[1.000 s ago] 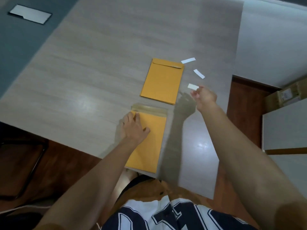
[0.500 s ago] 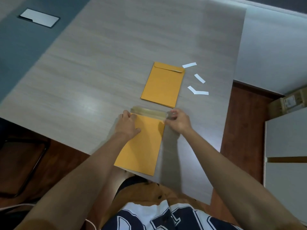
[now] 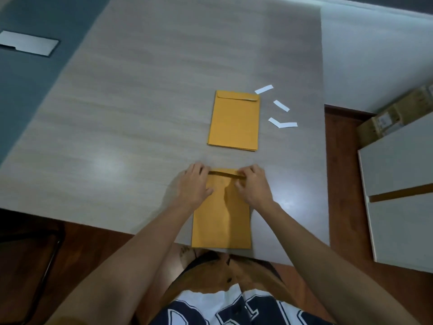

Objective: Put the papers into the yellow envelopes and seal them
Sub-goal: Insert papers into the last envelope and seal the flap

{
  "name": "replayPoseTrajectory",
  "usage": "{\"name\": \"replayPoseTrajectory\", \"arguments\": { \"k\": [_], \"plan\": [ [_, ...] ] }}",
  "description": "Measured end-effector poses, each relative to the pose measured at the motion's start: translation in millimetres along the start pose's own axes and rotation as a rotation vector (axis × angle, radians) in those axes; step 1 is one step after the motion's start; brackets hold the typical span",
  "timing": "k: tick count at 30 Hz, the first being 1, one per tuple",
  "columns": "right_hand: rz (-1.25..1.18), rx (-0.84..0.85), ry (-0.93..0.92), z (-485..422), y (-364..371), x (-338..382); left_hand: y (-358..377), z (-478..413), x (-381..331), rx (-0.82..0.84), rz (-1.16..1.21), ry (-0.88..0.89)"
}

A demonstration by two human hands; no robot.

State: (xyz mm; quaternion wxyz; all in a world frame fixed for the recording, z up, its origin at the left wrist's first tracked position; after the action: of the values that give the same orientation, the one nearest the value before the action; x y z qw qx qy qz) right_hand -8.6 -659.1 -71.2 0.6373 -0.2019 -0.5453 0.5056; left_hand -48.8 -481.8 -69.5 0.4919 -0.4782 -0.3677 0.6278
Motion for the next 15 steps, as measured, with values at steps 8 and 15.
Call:
{"name": "replayPoseTrajectory", "arguments": {
  "k": [8, 15],
  "plan": [
    [0.264, 0.010, -0.109, 24.5, 23.2, 32.0, 13.5, 19.4, 13.7, 0.029, -0.048, 0.168],
    [0.448, 0.224, -0.145, 20.6, 56.8, 44.2, 13.9, 19.2, 15.5, 0.096, -0.225, 0.139]
  ]
}}
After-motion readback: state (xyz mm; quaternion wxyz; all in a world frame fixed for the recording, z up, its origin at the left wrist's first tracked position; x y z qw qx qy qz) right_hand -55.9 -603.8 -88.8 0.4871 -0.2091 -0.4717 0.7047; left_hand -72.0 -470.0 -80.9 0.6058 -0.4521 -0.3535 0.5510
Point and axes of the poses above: each hand's wrist, its own z-axis away from the middle knuckle, its own y-axis out of the palm, x = y × z, the point moved 5 cm from there along -z, towards the middle knuckle, and after that the axes turned 7 degrees about x, right-handed, at the moved point
